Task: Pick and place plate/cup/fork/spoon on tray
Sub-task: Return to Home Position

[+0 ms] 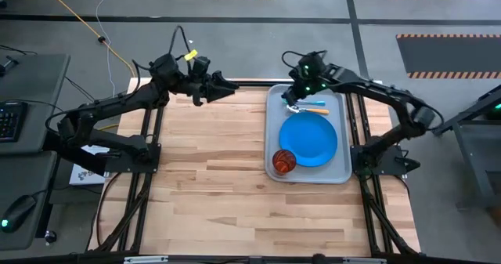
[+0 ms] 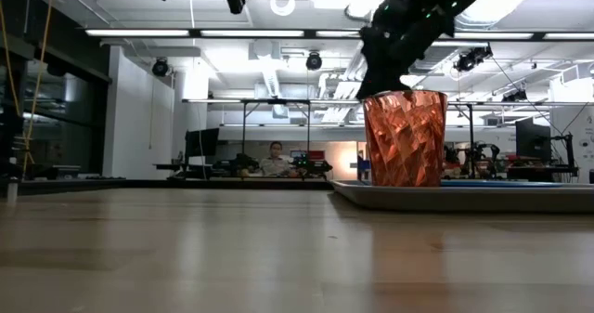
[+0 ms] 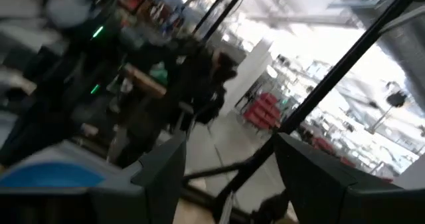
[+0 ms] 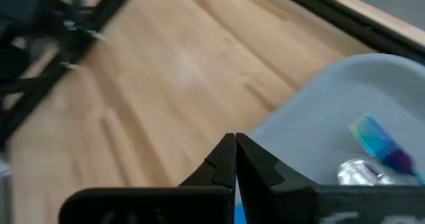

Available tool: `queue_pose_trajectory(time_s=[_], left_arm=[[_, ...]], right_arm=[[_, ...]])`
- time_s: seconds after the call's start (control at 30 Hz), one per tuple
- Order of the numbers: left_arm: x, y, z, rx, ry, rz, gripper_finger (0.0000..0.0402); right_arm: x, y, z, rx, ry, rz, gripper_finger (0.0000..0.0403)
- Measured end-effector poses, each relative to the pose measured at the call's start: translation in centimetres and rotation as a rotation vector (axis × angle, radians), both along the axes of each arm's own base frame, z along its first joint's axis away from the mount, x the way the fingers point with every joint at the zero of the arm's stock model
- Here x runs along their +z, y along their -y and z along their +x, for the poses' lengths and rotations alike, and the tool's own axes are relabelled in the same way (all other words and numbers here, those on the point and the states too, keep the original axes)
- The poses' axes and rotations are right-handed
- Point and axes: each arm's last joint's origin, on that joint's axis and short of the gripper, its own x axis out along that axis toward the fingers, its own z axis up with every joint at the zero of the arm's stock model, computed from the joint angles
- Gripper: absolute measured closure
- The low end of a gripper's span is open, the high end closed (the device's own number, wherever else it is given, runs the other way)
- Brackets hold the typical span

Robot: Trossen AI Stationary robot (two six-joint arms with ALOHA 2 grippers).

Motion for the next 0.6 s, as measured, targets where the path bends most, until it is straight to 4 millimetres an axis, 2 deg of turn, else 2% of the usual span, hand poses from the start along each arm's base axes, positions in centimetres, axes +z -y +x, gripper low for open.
queue_pose_trajectory(time_s=[0.1, 0.2, 0.43, 0.6], left_arm=[[-0.7, 0.5, 0.2, -0.015, -0.074, -0.005, 0.0201], [-0.9, 1.5, -0.3, 0.014, -0.135, 0.028, 0.0241], [-0.3, 4.4, -3.9, 0.304, -0.282, 0.239, 0.0386], [-1.3, 6.0, -6.2, 0.368, -0.150, 0.287, 0.0390]], right_arm=[[1.0, -1.4, -0.8, 0.007, 0.047, -0.003, 0.0403], [1.8, -2.4, -1.4, 0.009, 0.091, -0.015, 0.0403], [2.8, -3.6, -2.3, 0.006, 0.170, -0.049, 0.0403], [2.9, -3.6, -2.3, 0.024, 0.184, -0.060, 0.0403]])
